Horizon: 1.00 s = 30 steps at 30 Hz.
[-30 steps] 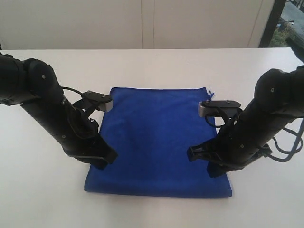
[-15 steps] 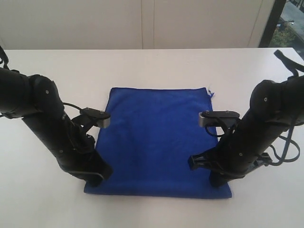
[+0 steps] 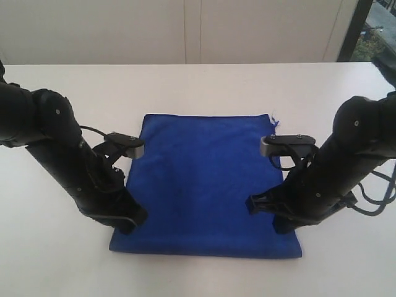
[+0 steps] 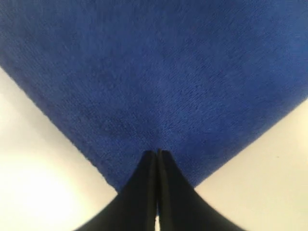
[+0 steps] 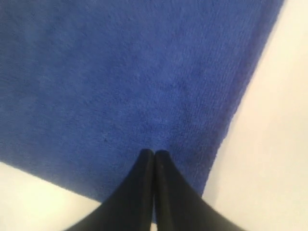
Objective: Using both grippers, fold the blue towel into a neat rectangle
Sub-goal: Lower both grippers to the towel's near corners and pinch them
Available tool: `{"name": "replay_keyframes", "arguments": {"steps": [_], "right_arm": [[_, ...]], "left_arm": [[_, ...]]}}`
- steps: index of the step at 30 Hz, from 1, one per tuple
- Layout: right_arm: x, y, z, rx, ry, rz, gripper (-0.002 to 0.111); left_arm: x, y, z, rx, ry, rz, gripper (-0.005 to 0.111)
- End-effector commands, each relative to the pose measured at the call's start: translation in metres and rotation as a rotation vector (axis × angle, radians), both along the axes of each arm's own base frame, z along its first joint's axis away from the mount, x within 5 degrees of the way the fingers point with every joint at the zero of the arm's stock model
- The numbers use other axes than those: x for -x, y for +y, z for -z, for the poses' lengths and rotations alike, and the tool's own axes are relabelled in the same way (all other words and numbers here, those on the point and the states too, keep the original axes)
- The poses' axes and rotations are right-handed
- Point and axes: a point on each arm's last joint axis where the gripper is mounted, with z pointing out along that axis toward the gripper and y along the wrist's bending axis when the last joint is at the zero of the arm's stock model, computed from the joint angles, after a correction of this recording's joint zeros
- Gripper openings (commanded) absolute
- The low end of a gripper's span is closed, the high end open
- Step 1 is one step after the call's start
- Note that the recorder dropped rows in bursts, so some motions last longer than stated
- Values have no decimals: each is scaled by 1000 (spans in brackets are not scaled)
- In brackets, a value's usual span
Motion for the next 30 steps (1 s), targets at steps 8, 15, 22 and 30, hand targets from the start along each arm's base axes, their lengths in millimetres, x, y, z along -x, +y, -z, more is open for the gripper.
{"name": "replay_keyframes", "arguments": {"steps": [8,15,22,30], "right_arm": [[21,-5,-48,18,-184,-537,0],[30,-8,-39,40,-221,-845,4],[35,-11,-29,71,-274,-1003,26],[41,-16,-15,106,-327,-1081,32]], "left_arm": [[16,0,-52,81,-175,567,0],[17,0,-38,83,-179,737,1],[15,-1,-34,91,-234,870,35],[19,3,-23,77,-270,922,44]]}}
